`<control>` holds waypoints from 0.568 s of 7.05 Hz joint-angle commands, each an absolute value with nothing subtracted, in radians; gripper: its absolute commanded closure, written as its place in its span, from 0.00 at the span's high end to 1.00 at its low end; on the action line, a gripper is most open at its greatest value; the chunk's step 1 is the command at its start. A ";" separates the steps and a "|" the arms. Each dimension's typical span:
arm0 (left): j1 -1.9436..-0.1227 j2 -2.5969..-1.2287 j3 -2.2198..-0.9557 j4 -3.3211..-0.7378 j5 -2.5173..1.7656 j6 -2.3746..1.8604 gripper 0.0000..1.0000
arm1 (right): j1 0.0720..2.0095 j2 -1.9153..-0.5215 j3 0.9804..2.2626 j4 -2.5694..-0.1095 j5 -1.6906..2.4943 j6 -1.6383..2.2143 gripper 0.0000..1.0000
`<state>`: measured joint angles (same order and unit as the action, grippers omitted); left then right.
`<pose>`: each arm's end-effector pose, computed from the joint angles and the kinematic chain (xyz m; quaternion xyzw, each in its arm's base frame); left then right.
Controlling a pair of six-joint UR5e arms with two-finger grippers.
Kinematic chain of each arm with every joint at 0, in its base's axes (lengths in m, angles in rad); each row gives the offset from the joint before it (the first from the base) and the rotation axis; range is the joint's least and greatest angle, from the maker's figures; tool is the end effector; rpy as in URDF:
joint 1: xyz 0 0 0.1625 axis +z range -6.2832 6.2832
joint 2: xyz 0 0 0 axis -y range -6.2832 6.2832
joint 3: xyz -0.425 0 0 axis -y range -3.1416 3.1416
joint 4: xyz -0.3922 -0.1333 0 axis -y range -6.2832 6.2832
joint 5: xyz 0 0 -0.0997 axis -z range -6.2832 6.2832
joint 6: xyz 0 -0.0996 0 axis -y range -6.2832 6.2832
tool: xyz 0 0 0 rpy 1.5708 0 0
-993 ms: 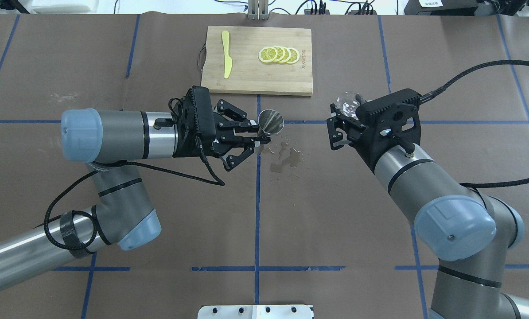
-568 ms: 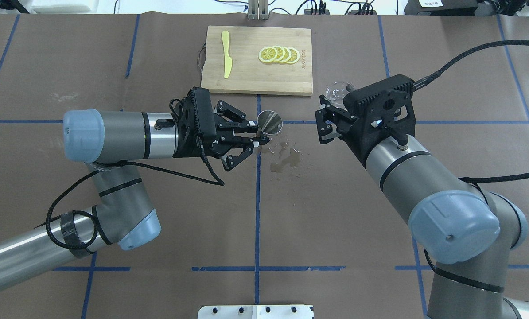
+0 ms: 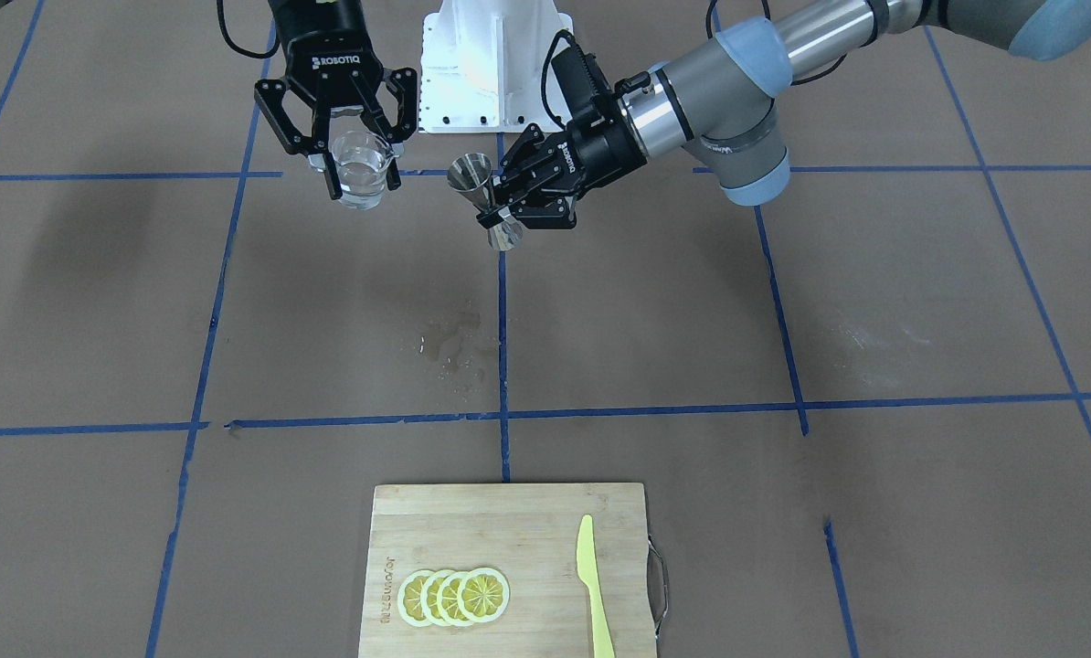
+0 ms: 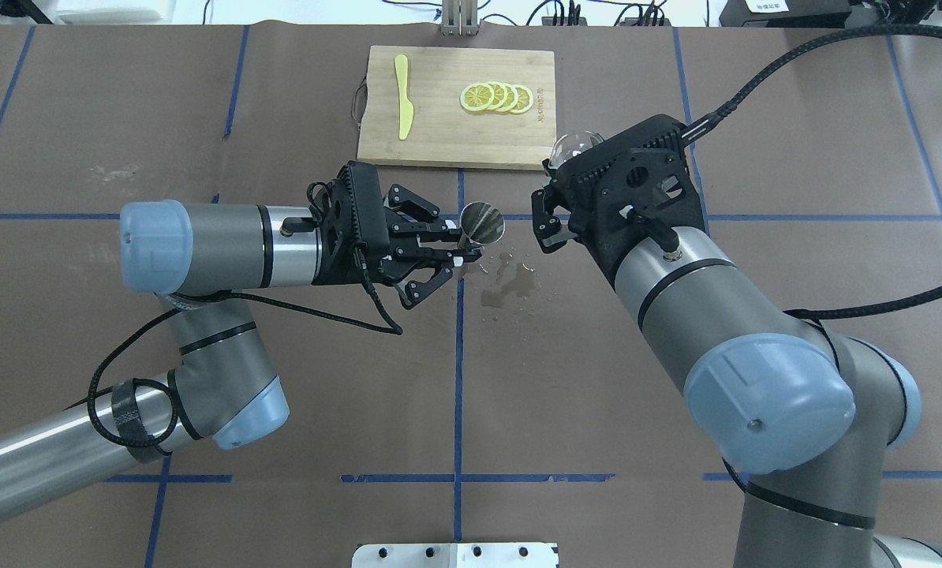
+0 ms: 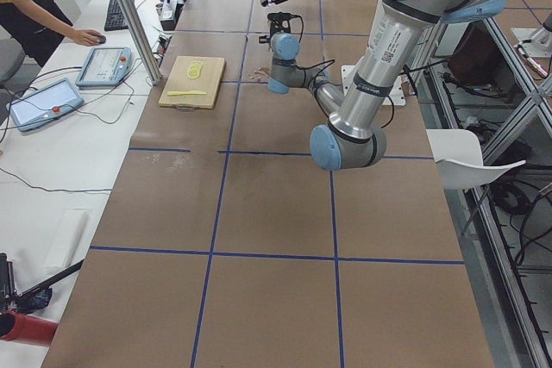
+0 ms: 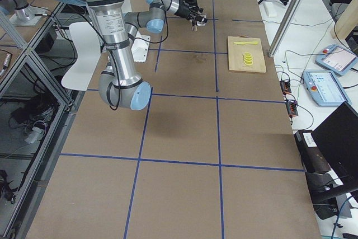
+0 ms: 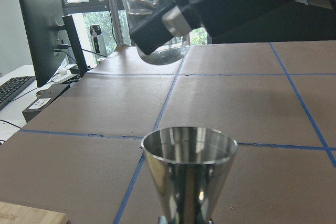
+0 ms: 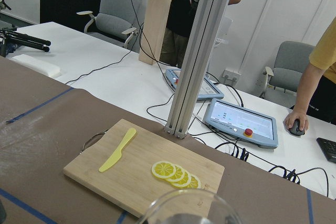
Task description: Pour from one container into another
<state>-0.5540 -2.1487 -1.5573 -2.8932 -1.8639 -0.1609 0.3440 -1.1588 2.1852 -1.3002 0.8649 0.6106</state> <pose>0.4750 -0.4167 0.1843 0.6184 0.5161 0.3486 0.4793 -0.3788 -0.3459 0.1409 0.5629 -0.2833 -0.0278 0.7760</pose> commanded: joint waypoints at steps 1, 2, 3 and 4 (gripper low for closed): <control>-0.549 -2.148 -1.557 -2.893 -1.864 -0.161 0.00 | 0.305 -1.146 2.163 -1.304 0.796 0.549 0.00; -0.549 -2.148 -1.557 -2.893 -1.864 -0.161 0.00 | 0.299 -1.141 2.157 -1.304 0.793 0.545 0.00; -0.551 -2.148 -1.557 -2.893 -1.864 -0.161 0.00 | 0.295 -1.134 2.157 -1.337 0.779 0.514 0.00; -0.549 -2.149 -1.557 -2.895 -1.864 -0.161 0.00 | 0.288 -1.123 2.157 -1.357 0.758 0.479 0.00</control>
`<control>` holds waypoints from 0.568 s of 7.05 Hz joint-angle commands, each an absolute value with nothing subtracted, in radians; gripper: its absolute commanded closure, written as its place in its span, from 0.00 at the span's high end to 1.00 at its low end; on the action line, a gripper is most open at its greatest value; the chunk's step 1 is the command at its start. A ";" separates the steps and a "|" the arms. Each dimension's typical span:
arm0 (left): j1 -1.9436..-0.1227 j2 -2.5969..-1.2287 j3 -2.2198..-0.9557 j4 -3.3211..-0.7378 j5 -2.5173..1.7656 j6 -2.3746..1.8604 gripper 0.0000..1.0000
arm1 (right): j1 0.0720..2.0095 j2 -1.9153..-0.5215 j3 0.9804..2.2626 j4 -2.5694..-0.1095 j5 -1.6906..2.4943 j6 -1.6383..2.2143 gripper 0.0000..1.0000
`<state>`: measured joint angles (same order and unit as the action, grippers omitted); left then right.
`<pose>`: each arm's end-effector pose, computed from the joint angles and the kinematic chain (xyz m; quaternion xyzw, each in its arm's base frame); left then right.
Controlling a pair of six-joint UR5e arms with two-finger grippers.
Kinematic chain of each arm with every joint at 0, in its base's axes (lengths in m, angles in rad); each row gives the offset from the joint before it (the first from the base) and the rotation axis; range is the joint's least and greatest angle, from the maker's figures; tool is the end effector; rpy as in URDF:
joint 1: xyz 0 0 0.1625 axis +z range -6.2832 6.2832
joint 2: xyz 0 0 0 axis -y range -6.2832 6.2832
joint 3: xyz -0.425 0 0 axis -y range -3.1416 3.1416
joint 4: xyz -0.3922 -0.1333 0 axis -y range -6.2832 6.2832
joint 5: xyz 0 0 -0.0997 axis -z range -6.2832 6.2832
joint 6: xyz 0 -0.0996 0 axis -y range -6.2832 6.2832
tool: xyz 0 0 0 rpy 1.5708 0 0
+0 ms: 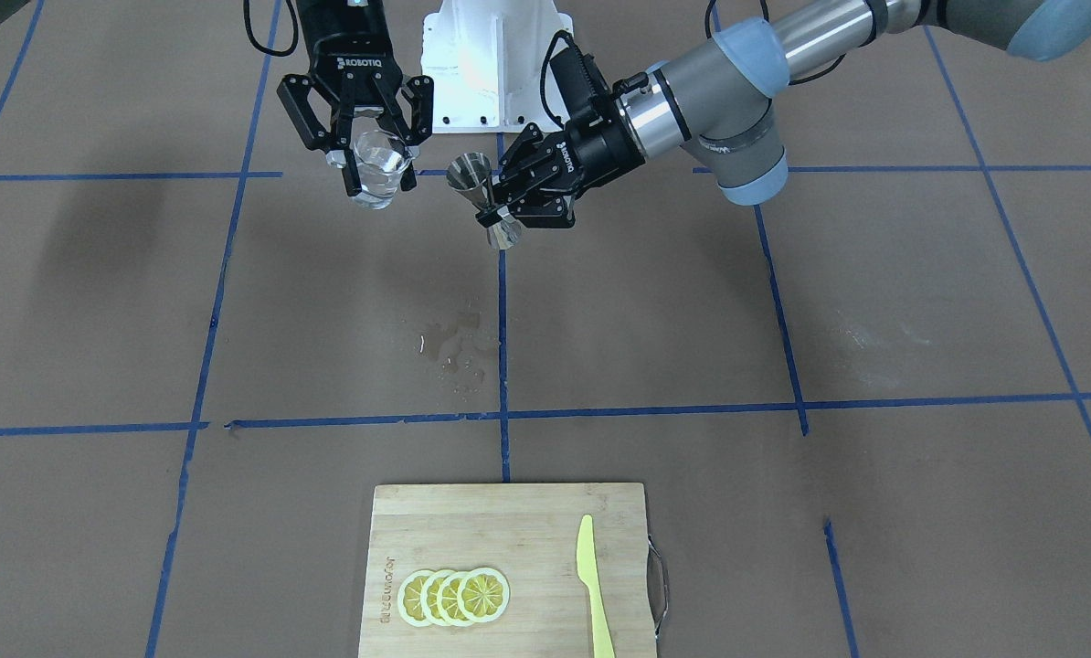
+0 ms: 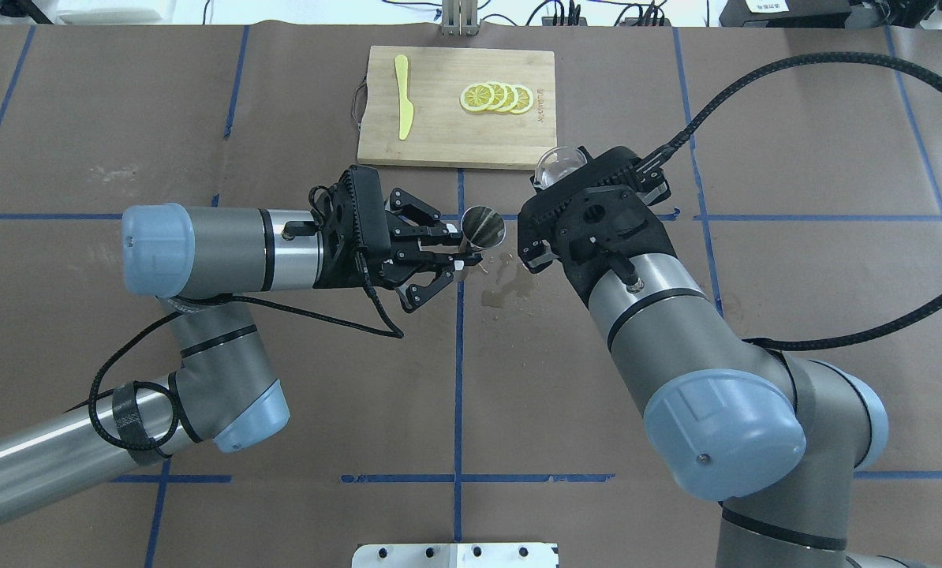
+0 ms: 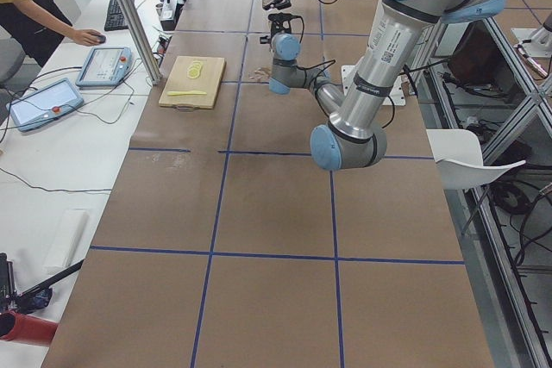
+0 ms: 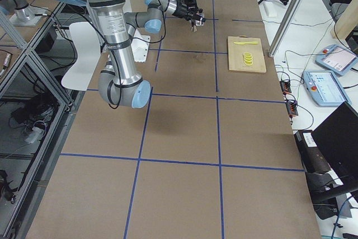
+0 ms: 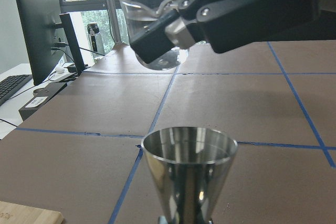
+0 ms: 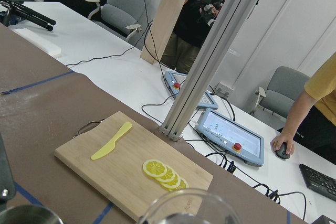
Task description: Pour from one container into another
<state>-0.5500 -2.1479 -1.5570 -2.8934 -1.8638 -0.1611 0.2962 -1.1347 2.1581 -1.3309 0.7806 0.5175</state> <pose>0.4767 -0.4149 0.1849 0.6171 0.5173 0.3496 0.4790 -0.4001 -0.3355 0.1390 0.5830 -0.2315 -0.0641 0.7761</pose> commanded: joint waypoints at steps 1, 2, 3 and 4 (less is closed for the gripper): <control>-0.549 -2.148 -1.557 -2.895 -1.864 -0.161 0.00 | 0.275 -1.118 2.155 -1.361 0.755 0.477 0.00; -0.549 -2.148 -1.557 -2.895 -1.864 -0.161 0.00 | 0.264 -1.108 2.145 -1.362 0.736 0.476 0.00; -0.549 -2.148 -1.557 -2.895 -1.864 -0.161 0.00 | 0.262 -1.094 2.141 -1.397 0.723 0.457 0.00; -0.549 -2.148 -1.557 -2.895 -1.864 -0.161 0.00 | 0.253 -1.091 2.141 -1.404 0.709 0.440 0.00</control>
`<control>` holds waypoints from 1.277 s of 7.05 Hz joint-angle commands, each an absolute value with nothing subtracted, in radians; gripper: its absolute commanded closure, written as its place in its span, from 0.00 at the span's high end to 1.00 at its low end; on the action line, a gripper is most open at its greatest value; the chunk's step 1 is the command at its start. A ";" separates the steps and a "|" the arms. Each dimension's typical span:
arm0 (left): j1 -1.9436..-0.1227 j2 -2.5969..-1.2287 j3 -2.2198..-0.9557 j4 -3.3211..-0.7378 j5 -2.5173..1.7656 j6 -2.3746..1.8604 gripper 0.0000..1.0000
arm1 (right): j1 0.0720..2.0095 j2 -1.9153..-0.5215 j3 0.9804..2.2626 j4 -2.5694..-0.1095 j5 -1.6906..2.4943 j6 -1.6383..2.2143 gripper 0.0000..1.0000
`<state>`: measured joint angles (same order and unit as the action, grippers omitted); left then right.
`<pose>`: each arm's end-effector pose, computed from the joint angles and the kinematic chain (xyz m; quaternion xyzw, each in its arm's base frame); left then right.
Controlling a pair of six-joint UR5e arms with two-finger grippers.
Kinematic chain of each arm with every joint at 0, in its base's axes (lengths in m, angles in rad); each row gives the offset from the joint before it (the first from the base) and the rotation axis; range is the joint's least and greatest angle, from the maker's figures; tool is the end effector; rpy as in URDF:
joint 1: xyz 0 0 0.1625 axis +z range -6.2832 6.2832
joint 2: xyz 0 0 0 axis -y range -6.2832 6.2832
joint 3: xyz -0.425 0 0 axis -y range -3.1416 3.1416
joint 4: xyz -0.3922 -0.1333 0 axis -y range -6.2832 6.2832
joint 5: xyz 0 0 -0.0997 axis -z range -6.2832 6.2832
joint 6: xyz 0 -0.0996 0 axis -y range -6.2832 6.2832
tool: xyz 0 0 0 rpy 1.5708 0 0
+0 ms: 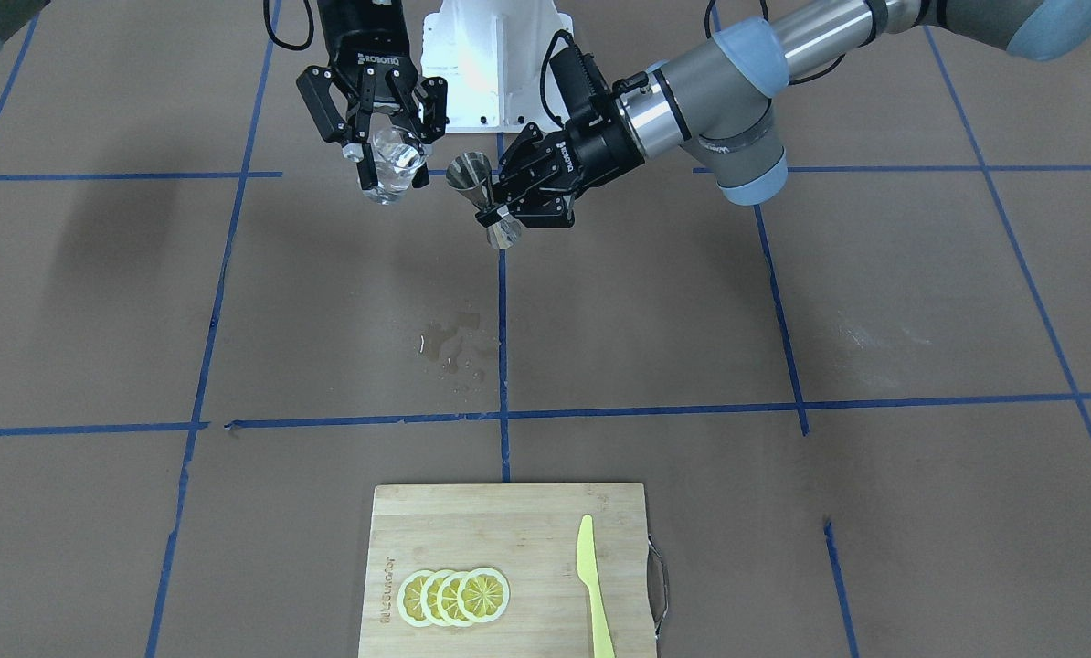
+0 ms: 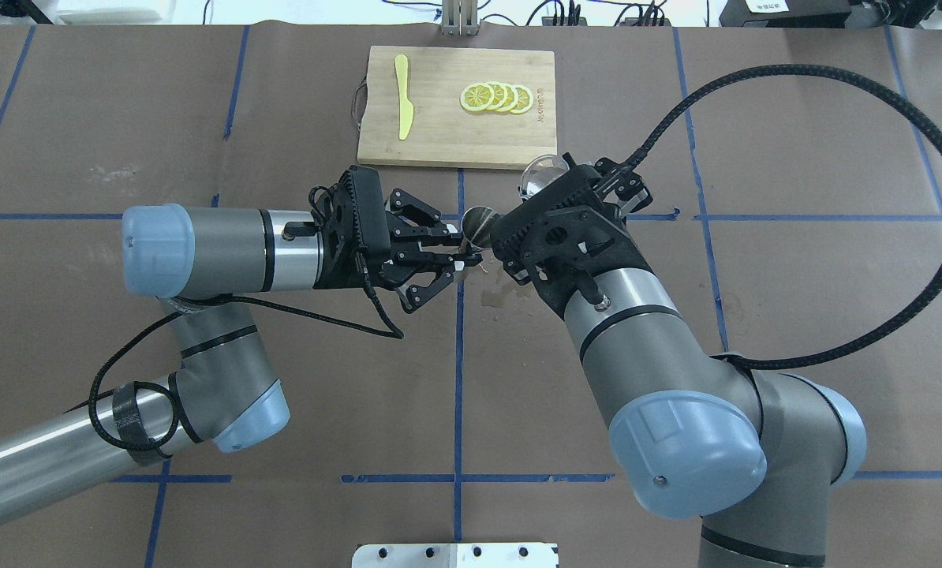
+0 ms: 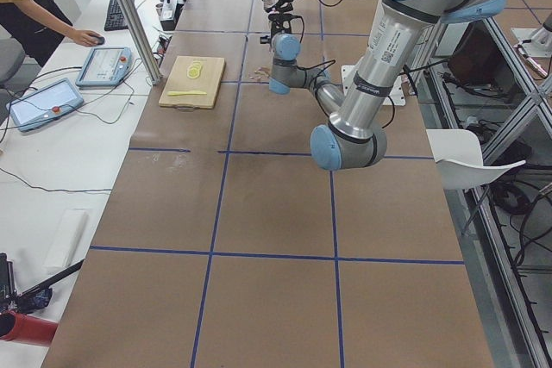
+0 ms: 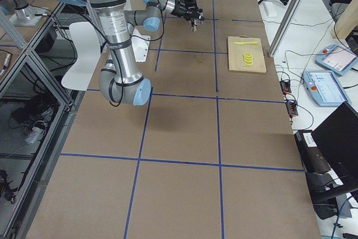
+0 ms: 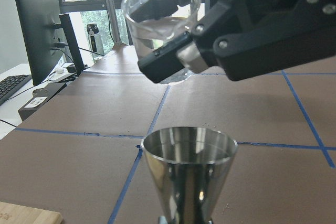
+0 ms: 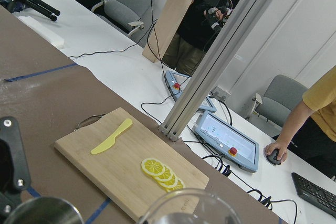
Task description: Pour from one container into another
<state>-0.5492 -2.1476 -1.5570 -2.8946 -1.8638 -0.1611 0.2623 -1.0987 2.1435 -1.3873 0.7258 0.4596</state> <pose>0.4769 -0.4144 0.1850 0.6171 0.5176 0.3496 0.4785 -0.4154 -0.3267 0.1301 0.5924 -0.1940 -0.0916 0.7766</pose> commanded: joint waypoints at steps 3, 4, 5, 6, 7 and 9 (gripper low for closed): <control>-0.549 -2.148 -1.557 -2.896 -1.864 -0.161 0.00 | 0.232 -1.091 2.141 -1.405 0.677 0.408 0.00; -0.549 -2.148 -1.557 -2.896 -1.865 -0.161 0.00 | 0.219 -1.089 2.140 -1.405 0.654 0.403 0.00; -0.549 -2.148 -1.557 -2.896 -1.864 -0.161 0.00 | 0.216 -1.089 2.140 -1.405 0.649 0.402 0.00; -0.549 -2.148 -1.557 -2.896 -1.865 -0.161 0.00 | 0.215 -1.089 2.140 -1.407 0.647 0.397 0.00; -0.549 -2.148 -1.557 -2.896 -1.865 -0.161 0.00 | 0.213 -1.088 2.140 -1.416 0.644 0.387 0.00; -0.549 -2.146 -1.557 -2.896 -1.865 -0.161 0.00 | 0.209 -1.046 2.141 -1.495 0.627 0.387 0.00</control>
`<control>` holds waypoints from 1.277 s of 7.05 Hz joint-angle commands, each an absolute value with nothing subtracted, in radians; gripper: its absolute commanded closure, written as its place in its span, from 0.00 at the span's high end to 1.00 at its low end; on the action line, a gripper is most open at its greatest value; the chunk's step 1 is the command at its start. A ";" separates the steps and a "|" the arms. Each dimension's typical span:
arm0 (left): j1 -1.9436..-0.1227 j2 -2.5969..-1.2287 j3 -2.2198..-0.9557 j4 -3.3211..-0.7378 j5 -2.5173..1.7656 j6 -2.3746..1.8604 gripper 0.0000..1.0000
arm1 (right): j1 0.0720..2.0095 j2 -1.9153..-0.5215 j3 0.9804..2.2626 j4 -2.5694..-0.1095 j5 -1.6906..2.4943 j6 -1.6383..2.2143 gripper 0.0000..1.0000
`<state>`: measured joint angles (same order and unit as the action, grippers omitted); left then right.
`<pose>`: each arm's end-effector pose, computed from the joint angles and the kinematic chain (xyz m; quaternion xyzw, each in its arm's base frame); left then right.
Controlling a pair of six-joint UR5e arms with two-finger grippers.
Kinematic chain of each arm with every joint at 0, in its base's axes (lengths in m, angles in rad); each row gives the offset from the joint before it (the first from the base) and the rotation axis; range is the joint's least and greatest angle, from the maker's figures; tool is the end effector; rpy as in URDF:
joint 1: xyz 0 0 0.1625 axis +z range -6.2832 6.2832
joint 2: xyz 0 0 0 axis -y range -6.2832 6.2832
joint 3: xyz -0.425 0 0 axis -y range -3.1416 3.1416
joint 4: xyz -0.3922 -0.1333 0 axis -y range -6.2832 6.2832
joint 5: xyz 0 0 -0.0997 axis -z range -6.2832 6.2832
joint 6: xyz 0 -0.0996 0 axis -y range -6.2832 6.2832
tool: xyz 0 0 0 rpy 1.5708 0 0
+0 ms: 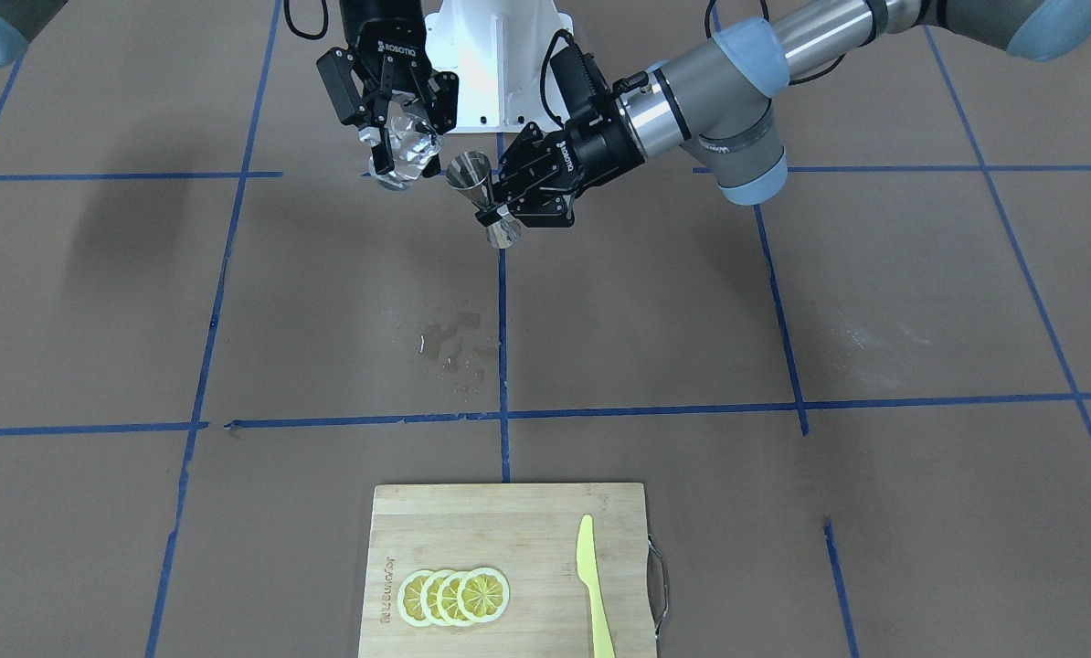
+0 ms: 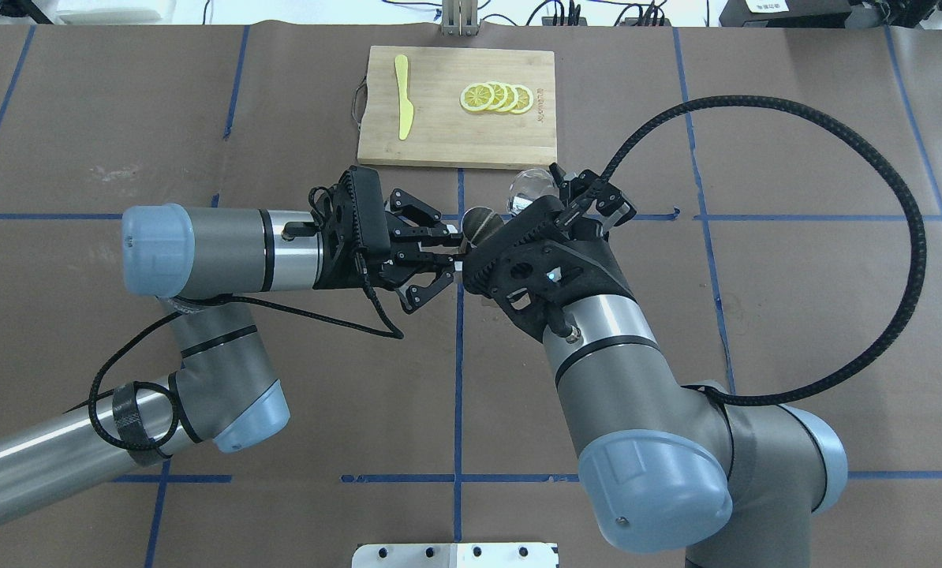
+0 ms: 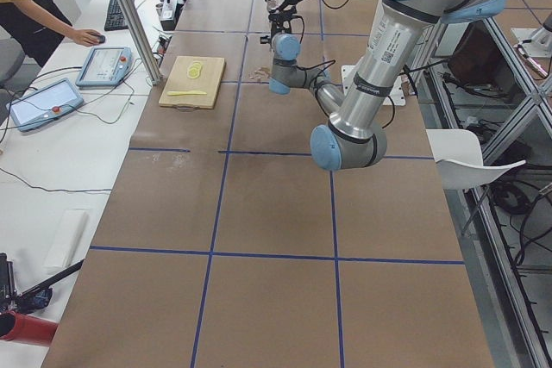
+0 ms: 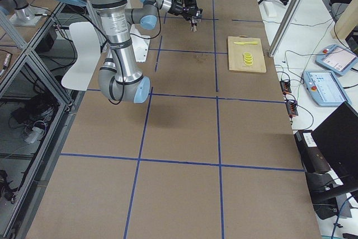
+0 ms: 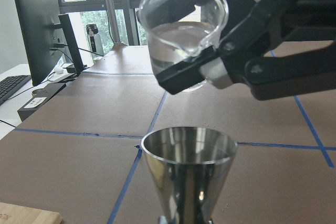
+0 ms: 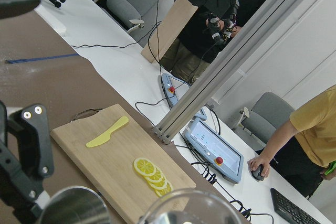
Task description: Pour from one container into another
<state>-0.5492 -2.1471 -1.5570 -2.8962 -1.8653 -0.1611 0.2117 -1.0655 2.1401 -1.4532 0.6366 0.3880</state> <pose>0.4768 -0.4142 0.1852 0.6171 0.5181 0.3500 0.4778 -0.4287 -0.3104 0.1187 0.6075 -0.1450 -0.1212 0.7715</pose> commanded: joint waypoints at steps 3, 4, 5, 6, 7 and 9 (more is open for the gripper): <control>-0.549 -2.148 -1.557 -2.896 -1.865 -0.161 0.00 | 0.202 -1.046 2.141 -1.497 0.617 0.370 0.00; -0.549 -2.148 -1.557 -2.896 -1.865 -0.160 0.00 | 0.199 -1.046 2.140 -1.497 0.617 0.367 0.00; -0.549 -2.148 -1.557 -2.896 -1.865 -0.160 0.00 | 0.196 -1.046 2.140 -1.497 0.612 0.348 0.00; -0.549 -2.148 -1.559 -2.896 -1.865 -0.160 0.00 | 0.189 -1.046 2.140 -1.499 0.592 0.338 0.00; -0.549 -2.148 -1.559 -2.896 -1.865 -0.160 0.00 | 0.187 -1.046 2.131 -1.499 0.583 0.316 0.00; -0.549 -2.148 -1.559 -2.898 -1.867 -0.160 0.00 | 0.186 -1.046 2.118 -1.499 0.574 0.313 0.00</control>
<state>-0.5492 -2.1476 -1.5584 -2.8971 -1.8657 -0.1596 0.1873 -1.0461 2.1262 -1.4986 0.5795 0.3180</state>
